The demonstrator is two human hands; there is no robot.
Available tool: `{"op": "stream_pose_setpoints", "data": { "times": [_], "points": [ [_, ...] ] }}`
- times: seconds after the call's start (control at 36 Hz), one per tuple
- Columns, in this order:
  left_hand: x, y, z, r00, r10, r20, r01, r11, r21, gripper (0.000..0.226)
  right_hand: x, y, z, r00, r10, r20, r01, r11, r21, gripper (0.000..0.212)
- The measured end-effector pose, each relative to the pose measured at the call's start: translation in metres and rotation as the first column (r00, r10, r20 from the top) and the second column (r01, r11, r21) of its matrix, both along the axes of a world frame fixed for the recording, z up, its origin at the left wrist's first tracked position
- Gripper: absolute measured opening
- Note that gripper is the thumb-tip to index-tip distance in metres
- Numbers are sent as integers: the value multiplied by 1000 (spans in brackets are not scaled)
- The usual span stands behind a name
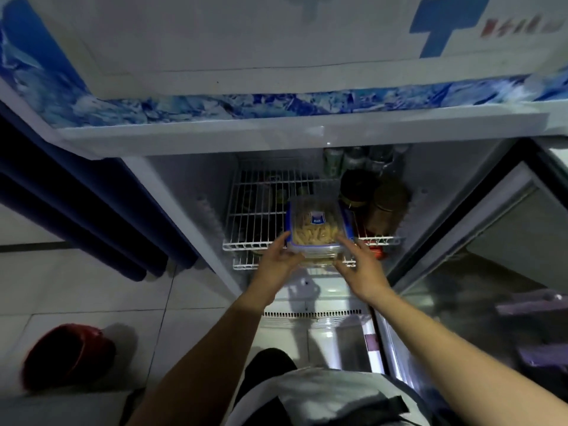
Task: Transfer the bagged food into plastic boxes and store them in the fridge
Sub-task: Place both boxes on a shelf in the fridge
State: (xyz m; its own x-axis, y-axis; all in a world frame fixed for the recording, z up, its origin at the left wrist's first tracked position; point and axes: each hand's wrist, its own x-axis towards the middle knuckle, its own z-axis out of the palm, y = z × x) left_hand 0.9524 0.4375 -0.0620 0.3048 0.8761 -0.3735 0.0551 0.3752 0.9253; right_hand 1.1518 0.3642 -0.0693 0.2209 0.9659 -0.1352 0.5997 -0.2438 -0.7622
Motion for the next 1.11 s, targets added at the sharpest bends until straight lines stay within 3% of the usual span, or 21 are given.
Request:
{"op": "stream_pose_setpoints", "data": {
  "times": [0.11,0.22,0.39,0.53,0.67,0.86,1.03,1.11],
  "points": [
    [9,-5,-8,998,3,-69,9,985,171,59,-5,6,-2,962,81,259,-78,997,-23,67],
    [21,9,-11,921,-98,-376,228,920,318,69,1,23,0,918,165,360,-124,983,-135,79],
    [34,36,-7,786,-144,-601,361,897,257,75,10,57,6,875,206,438,-123,970,-210,75],
    [36,50,-9,548,-231,-804,546,827,135,89,18,74,3,837,303,455,-132,919,-371,78],
    [36,40,-16,412,-167,-896,585,803,119,93,16,73,-5,833,288,473,-135,934,-331,80],
    [37,36,-20,414,-168,-895,569,815,110,100,9,64,-13,834,251,492,-122,952,-279,86],
    [27,41,-19,382,-195,-903,619,780,94,100,4,64,-7,832,285,476,-125,932,-339,90],
    [16,29,-7,399,-207,-893,581,811,72,101,-5,57,9,826,318,465,-146,918,-368,85]
  ]
}}
